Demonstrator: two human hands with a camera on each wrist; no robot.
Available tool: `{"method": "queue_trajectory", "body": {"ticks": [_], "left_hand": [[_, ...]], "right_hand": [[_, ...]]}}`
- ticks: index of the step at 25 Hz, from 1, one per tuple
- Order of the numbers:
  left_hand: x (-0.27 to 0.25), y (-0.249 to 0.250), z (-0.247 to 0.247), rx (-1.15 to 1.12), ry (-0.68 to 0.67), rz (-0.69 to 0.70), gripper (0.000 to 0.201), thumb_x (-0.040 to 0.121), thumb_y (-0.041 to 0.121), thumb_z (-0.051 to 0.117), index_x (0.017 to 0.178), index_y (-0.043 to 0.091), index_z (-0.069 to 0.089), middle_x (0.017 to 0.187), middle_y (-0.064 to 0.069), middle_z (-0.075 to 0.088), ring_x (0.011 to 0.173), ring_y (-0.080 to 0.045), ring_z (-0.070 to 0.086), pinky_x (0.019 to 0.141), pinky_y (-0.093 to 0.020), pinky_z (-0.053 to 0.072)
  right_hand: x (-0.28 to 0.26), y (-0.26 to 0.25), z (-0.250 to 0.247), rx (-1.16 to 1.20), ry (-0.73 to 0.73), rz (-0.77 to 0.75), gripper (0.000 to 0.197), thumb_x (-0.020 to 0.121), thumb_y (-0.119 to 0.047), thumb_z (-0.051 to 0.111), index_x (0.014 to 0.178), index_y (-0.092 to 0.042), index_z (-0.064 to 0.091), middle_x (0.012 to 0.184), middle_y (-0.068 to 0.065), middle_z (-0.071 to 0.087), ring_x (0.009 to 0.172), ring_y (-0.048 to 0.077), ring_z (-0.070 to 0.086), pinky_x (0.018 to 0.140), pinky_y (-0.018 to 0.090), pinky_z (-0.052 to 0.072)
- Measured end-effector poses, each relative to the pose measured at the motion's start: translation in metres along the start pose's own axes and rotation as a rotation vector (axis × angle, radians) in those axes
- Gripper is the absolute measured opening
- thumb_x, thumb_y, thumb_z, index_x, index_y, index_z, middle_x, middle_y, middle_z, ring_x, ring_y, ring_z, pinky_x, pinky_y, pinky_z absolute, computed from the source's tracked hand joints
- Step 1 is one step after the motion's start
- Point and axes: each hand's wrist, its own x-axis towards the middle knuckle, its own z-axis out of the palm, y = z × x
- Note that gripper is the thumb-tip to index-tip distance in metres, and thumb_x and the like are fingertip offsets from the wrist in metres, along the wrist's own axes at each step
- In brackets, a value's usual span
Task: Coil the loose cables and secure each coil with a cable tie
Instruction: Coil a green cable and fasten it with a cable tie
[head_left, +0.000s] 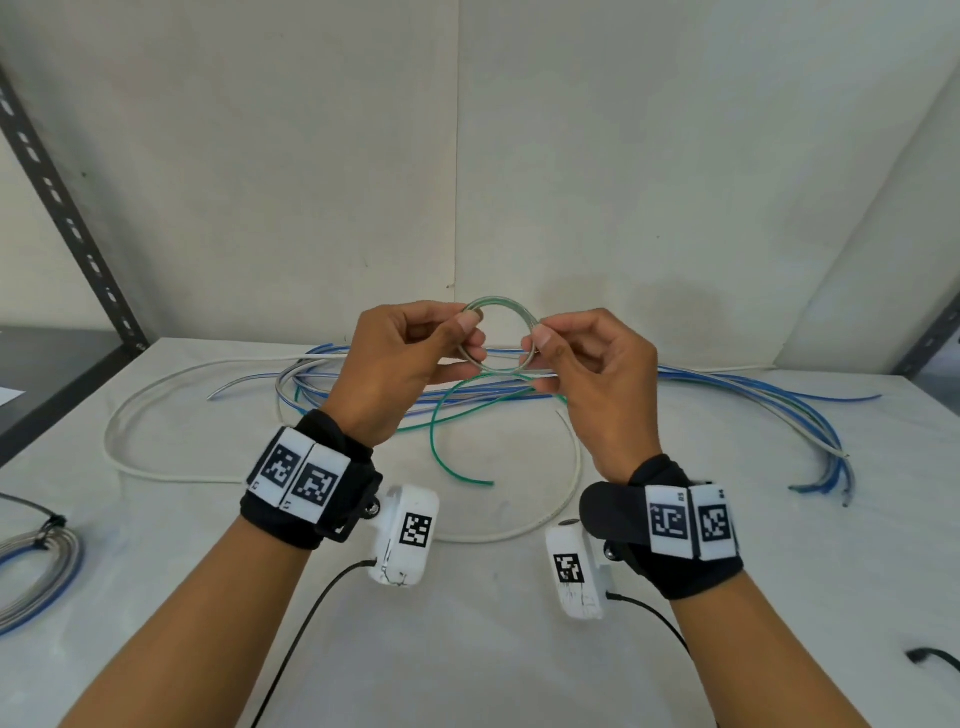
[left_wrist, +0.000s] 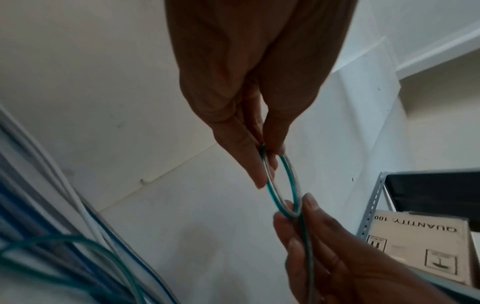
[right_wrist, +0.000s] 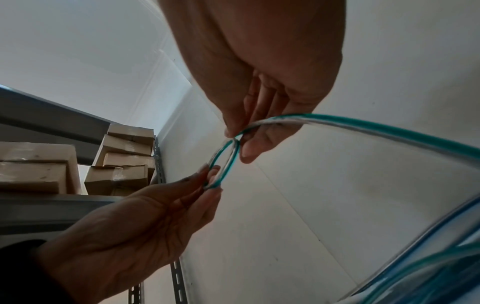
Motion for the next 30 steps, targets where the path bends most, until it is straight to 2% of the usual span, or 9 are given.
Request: {"method": "queue_trajectory", "body": {"ticks": [4, 8, 10, 12, 15, 19, 24, 28, 30], "left_hand": [[-0.002, -0.004, 0.008, -0.137, 0.004, -0.055, 0.02, 0.095, 0.012, 0.064, 0.108, -0.002, 0.07, 0.083, -0.01, 0.073, 0.076, -0.019, 0.071, 0.074, -0.031, 0.062], [-0.003, -0.002, 0.006, 0.012, -0.111, -0.078, 0.026, 0.098, 0.021, 0.062, 0.112, 0.001, 0.068, 0.094, -0.012, 0.076, 0.088, -0.023, 0.073, 0.081, -0.034, 0.061], [-0.004, -0.002, 0.007, 0.11, -0.151, -0.084, 0.032, 0.101, 0.028, 0.056, 0.109, 0.0, 0.067, 0.082, -0.01, 0.072, 0.076, -0.021, 0.068, 0.079, -0.033, 0.061], [-0.007, -0.003, 0.01, 0.135, -0.223, -0.133, 0.035, 0.104, 0.032, 0.049, 0.101, 0.0, 0.063, 0.065, -0.006, 0.058, 0.061, -0.019, 0.056, 0.071, -0.031, 0.059], [-0.01, -0.007, 0.018, 0.133, -0.334, -0.249, 0.035, 0.106, 0.039, 0.043, 0.101, 0.006, 0.054, 0.058, 0.004, 0.041, 0.054, -0.015, 0.039, 0.064, -0.03, 0.051], [-0.011, -0.007, 0.023, 0.24, -0.284, -0.188, 0.04, 0.104, 0.048, 0.043, 0.08, 0.016, 0.047, 0.057, 0.012, 0.036, 0.054, -0.011, 0.036, 0.065, -0.034, 0.044], [-0.008, -0.005, 0.018, 0.387, -0.256, -0.082, 0.046, 0.107, 0.048, 0.037, 0.076, 0.014, 0.045, 0.063, 0.005, 0.034, 0.062, -0.017, 0.034, 0.065, -0.035, 0.038], [-0.005, -0.004, 0.014, 0.261, -0.13, -0.043, 0.047, 0.109, 0.033, 0.039, 0.071, 0.005, 0.04, 0.062, 0.0, 0.027, 0.056, -0.015, 0.026, 0.057, -0.031, 0.033], [-0.003, 0.001, 0.011, 0.125, -0.035, -0.05, 0.044, 0.11, 0.029, 0.038, 0.069, 0.012, 0.038, 0.058, 0.005, 0.028, 0.051, -0.011, 0.025, 0.053, -0.027, 0.031]], "right_hand": [[-0.003, 0.002, 0.005, 0.08, 0.04, 0.014, 0.009, 0.089, -0.007, 0.074, 0.095, -0.008, 0.068, 0.085, 0.01, 0.077, 0.078, 0.023, 0.076, 0.059, 0.024, 0.054], [0.002, 0.0, -0.004, -0.001, -0.02, -0.024, 0.008, 0.087, -0.004, 0.075, 0.091, -0.01, 0.072, 0.082, 0.01, 0.076, 0.071, 0.017, 0.073, 0.058, 0.023, 0.054], [0.003, -0.002, -0.01, -0.185, -0.186, -0.073, 0.009, 0.087, -0.007, 0.077, 0.088, -0.015, 0.074, 0.08, 0.004, 0.075, 0.07, 0.013, 0.07, 0.058, 0.026, 0.054], [0.003, -0.003, -0.012, -0.34, -0.332, -0.106, 0.008, 0.086, -0.01, 0.077, 0.087, -0.017, 0.075, 0.08, -0.001, 0.075, 0.071, 0.01, 0.068, 0.057, 0.034, 0.056], [0.004, -0.006, -0.014, -0.424, -0.392, -0.134, 0.004, 0.087, -0.01, 0.077, 0.088, -0.014, 0.076, 0.075, -0.012, 0.072, 0.073, 0.007, 0.067, 0.064, 0.033, 0.057], [0.002, -0.009, -0.015, -0.456, -0.349, -0.198, 0.007, 0.086, -0.01, 0.077, 0.088, -0.016, 0.076, 0.078, -0.012, 0.073, 0.076, 0.006, 0.067, 0.068, 0.017, 0.049], [-0.004, -0.008, -0.005, -0.413, -0.278, -0.199, 0.009, 0.084, -0.014, 0.079, 0.086, -0.021, 0.073, 0.076, -0.016, 0.071, 0.077, 0.007, 0.069, 0.066, 0.022, 0.054], [-0.004, -0.008, -0.001, -0.404, -0.19, -0.192, 0.005, 0.087, -0.02, 0.078, 0.088, -0.02, 0.074, 0.076, -0.012, 0.072, 0.07, 0.008, 0.069, 0.061, 0.03, 0.057], [-0.001, -0.01, -0.005, -0.349, -0.161, -0.166, 0.006, 0.088, -0.017, 0.077, 0.088, -0.022, 0.073, 0.075, -0.005, 0.073, 0.063, 0.011, 0.069, 0.058, 0.027, 0.055]]}}
